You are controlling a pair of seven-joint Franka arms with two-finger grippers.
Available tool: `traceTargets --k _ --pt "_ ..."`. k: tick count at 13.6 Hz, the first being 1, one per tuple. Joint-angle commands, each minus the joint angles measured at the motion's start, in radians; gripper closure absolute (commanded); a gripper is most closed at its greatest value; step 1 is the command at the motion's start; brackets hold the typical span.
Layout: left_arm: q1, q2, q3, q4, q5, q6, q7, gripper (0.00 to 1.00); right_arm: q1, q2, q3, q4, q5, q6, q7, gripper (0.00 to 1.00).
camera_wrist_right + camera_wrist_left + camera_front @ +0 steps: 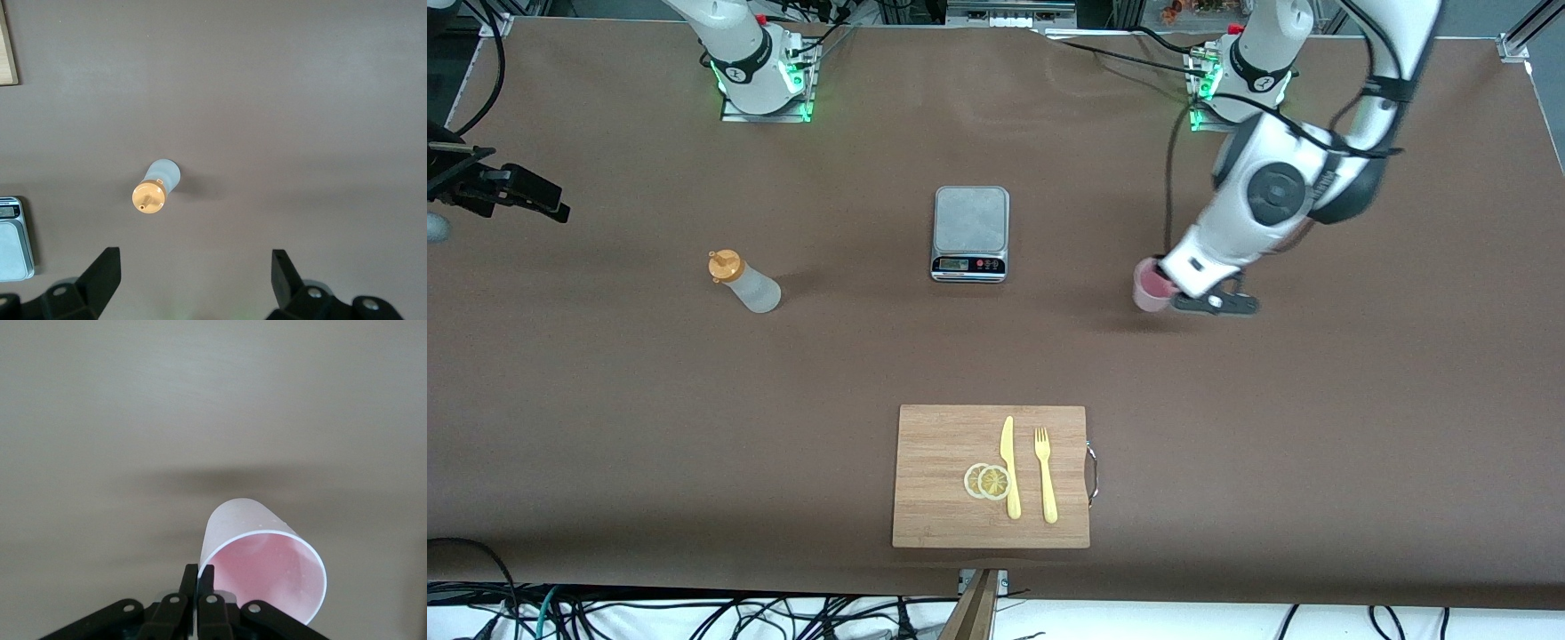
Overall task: Add sauce to pink cup with both arms
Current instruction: 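Carry the pink cup with the left gripper onto the scale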
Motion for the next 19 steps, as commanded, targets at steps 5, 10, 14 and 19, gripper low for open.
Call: traceTargets --k 5,10,14,19 --pt "-0.297 0.138 0.014 0.154 -0.126 -0.013 -0.236 1.0 -0.002 -0.017 0.004 -0.011 -0.004 -0.01 -0.003 0.0" --pt "-0.403 0.218 0.014 0.234 -0.195 -0.005 -0.314 1.0 -0.004 -0.016 0.003 -0.011 -0.003 -0.01 -0.003 0.0" --pt "-0.446 0.248 0.014 0.234 -0.238 0.066 -0.325 1.0 -0.004 -0.016 0.002 -0.011 -0.003 -0.01 -0.003 0.0" --pt "-0.45 0.264 0.014 0.239 -0.237 0.083 -0.328 0.81 -0.004 -0.007 0.002 -0.011 0.002 -0.008 -0.003 0.0"
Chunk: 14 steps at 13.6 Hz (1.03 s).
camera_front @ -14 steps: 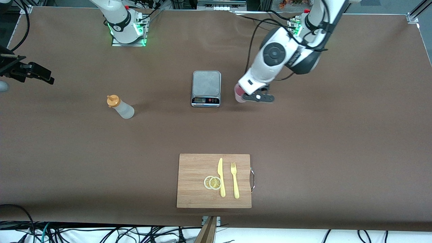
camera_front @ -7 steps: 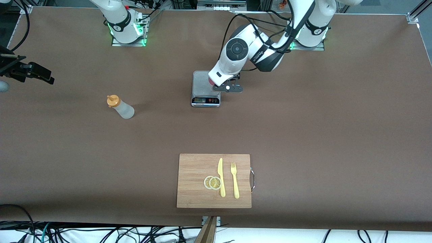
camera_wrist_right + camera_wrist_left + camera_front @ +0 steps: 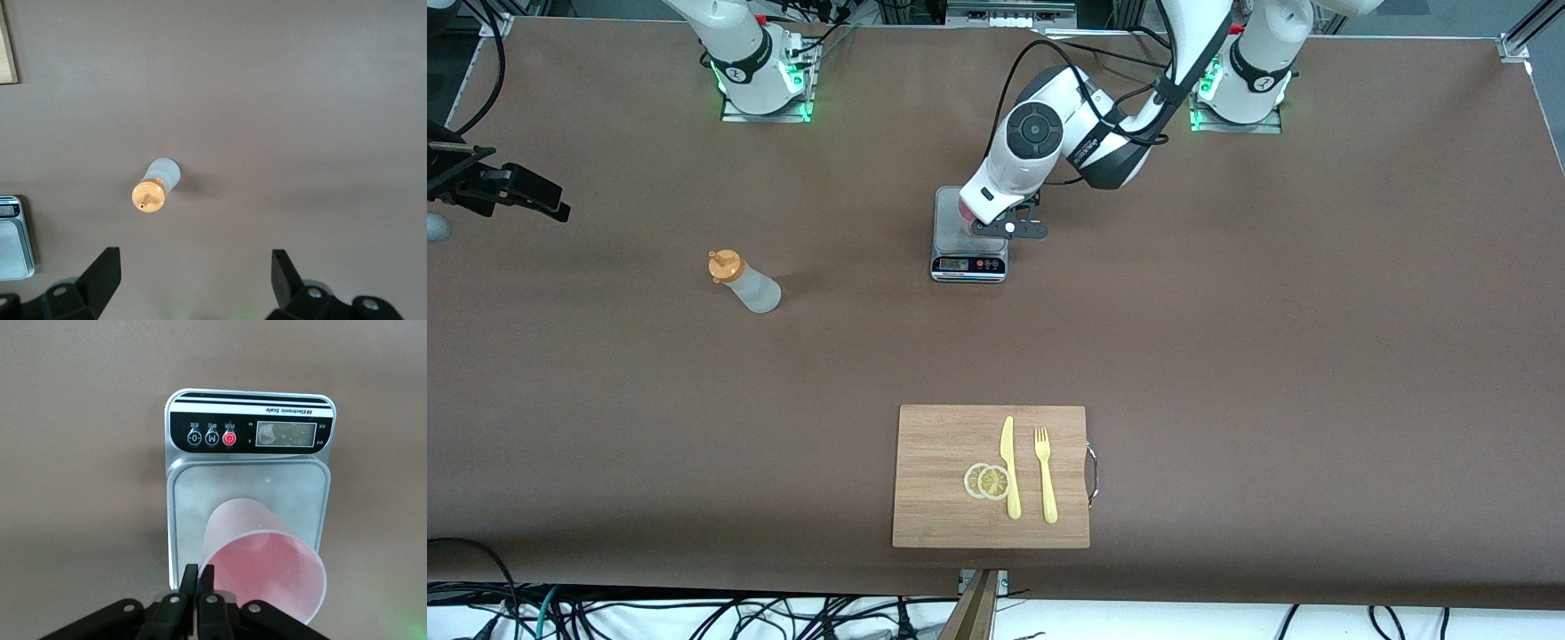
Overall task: Add sauce to pink cup with both arms
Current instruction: 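Carry the pink cup with the left gripper onto the scale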
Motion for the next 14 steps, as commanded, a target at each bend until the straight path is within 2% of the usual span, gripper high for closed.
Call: traceTargets --k 1,2,3,4,6,8,10,12,14 --pt "-0.016 0.015 0.015 0.029 -0.027 0.001 -0.001 0.46 -0.004 0.004 0.003 -0.009 0.008 -0.003 -0.004 0.0" --pt "-0.016 0.013 0.015 0.029 -0.027 0.001 -0.003 0.32 -0.002 0.021 0.006 -0.008 0.008 -0.005 -0.008 0.0" --pt "-0.016 0.01 0.016 0.029 -0.029 0.0 -0.001 0.0 -0.002 0.034 0.007 -0.008 0.009 -0.005 -0.029 0.0" --pt "-0.014 0.001 0.018 0.031 -0.029 -0.004 0.0 0.0 -0.002 0.053 0.007 -0.005 0.014 -0.005 -0.1 0.0" --pt "-0.002 -0.028 0.024 0.054 -0.04 -0.043 0.0 0.0 -0.01 0.083 0.003 -0.003 0.057 0.001 -0.391 0.0" --pt "0.016 -0.069 0.067 0.109 -0.058 -0.164 0.011 0.0 -0.037 0.125 -0.008 -0.005 0.124 -0.002 -0.646 0.0" --pt "0.055 -0.143 0.088 0.144 -0.028 -0.241 0.034 0.0 -0.063 0.175 -0.01 -0.006 0.192 0.0 -0.853 0.0" --pt "0.137 -0.229 0.093 0.146 0.005 -0.284 0.071 0.0 -0.118 0.241 -0.01 -0.005 0.311 0.003 -1.065 0.0" --pt "0.263 -0.293 0.094 0.149 0.063 -0.365 0.091 0.0 -0.174 0.313 -0.01 -0.006 0.429 0.006 -1.29 0.0"
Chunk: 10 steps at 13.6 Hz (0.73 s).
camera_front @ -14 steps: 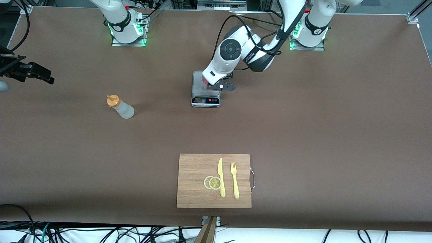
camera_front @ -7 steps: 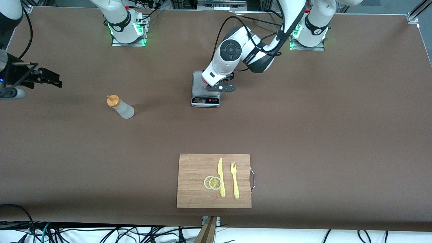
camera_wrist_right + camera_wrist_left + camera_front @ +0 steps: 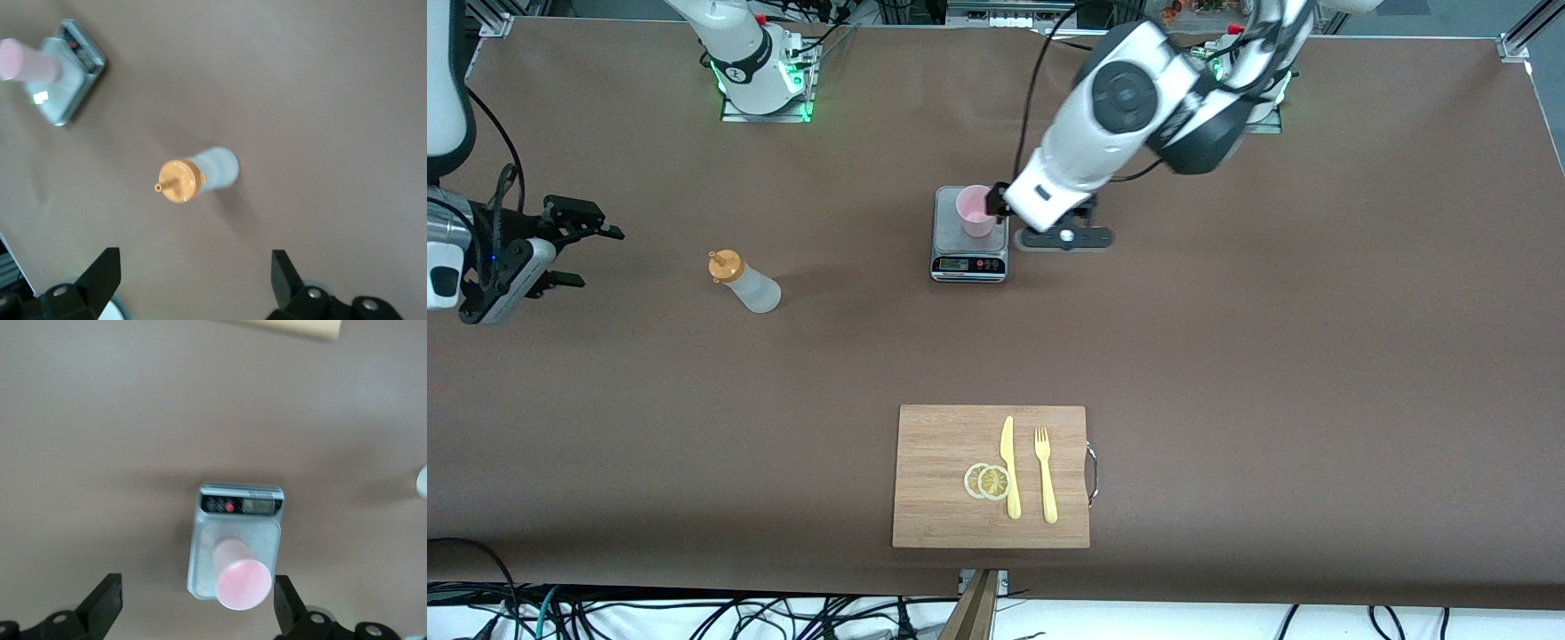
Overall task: Add sauce to pink cup with both arms
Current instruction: 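Release the cup and raise the left gripper while the right gripper reaches out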
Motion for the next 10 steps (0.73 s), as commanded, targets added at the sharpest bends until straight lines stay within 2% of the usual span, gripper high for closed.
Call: traceTargets --k 1,3,5,7,10 --pt "0.173 -0.107 -0.005 -0.019 0.06 -0.115 0.075 0.0 -0.079 0.105 0.002 0.009 0.153 -0.004 -0.296 0.0" --pt "0.307 -0.16 -0.002 -0.002 0.061 -0.205 0.223 0.0 -0.121 0.176 0.002 0.0 0.239 -0.011 -0.486 0.0" --pt "0.408 -0.161 -0.001 0.083 0.141 -0.355 0.403 0.0 -0.165 0.245 0.002 0.0 0.329 -0.034 -0.673 0.0" --pt "0.477 -0.163 0.001 0.15 0.202 -0.463 0.497 0.0 -0.201 0.336 0.002 0.0 0.433 -0.106 -0.867 0.0" --pt "0.577 -0.166 0.008 0.179 0.207 -0.523 0.607 0.0 -0.221 0.455 0.002 0.002 0.527 -0.154 -1.102 0.0"
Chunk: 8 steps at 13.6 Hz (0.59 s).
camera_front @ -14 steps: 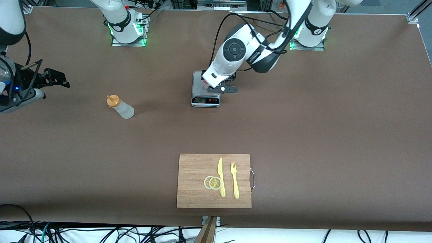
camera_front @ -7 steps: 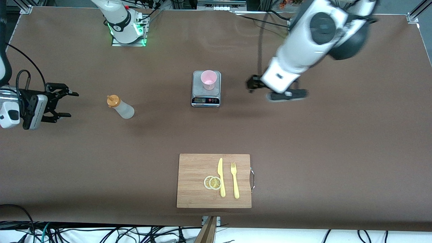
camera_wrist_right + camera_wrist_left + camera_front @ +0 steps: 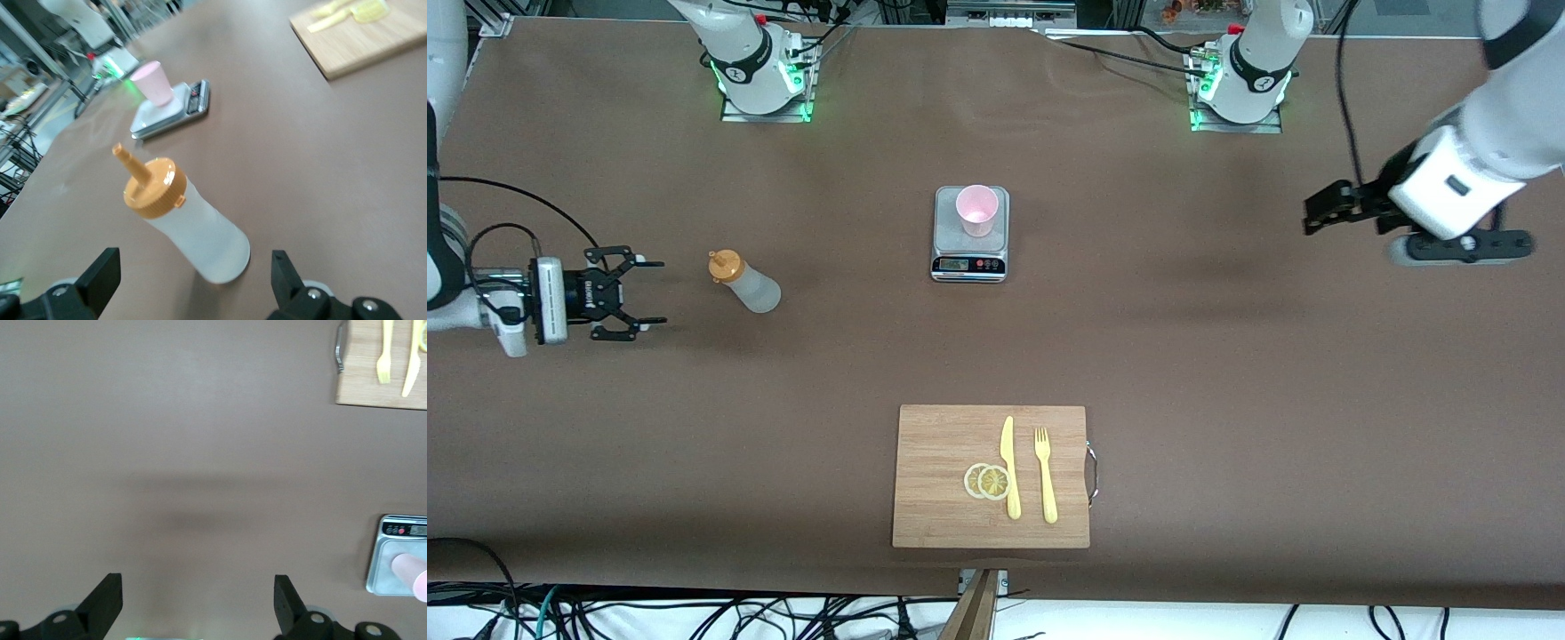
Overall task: Add sauce to pink cup with both arms
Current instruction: 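Release the cup and raise the left gripper while the right gripper reaches out, then grasp the white sauce bottle with the right gripper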
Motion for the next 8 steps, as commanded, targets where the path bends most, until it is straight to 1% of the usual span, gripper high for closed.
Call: traceTargets --k 1,3,5,8 --pt "0.059 0.007 0.001 0.032 0.035 -0.058 0.128 0.0 -0.015 0.099 0.008 0.02 0.079 -0.046 -0.184 0.0" --pt "0.06 -0.002 0.021 0.029 0.055 -0.084 0.168 0.0 -0.013 0.15 0.012 0.018 0.1 -0.043 -0.247 0.0" --pt "0.06 -0.003 0.031 0.029 0.057 -0.105 0.168 0.0 0.002 0.164 0.017 0.013 0.134 -0.037 -0.294 0.0" --pt "0.079 0.004 0.03 0.029 0.057 -0.112 0.168 0.0 0.0 0.2 0.069 0.009 0.18 -0.03 -0.328 0.0"
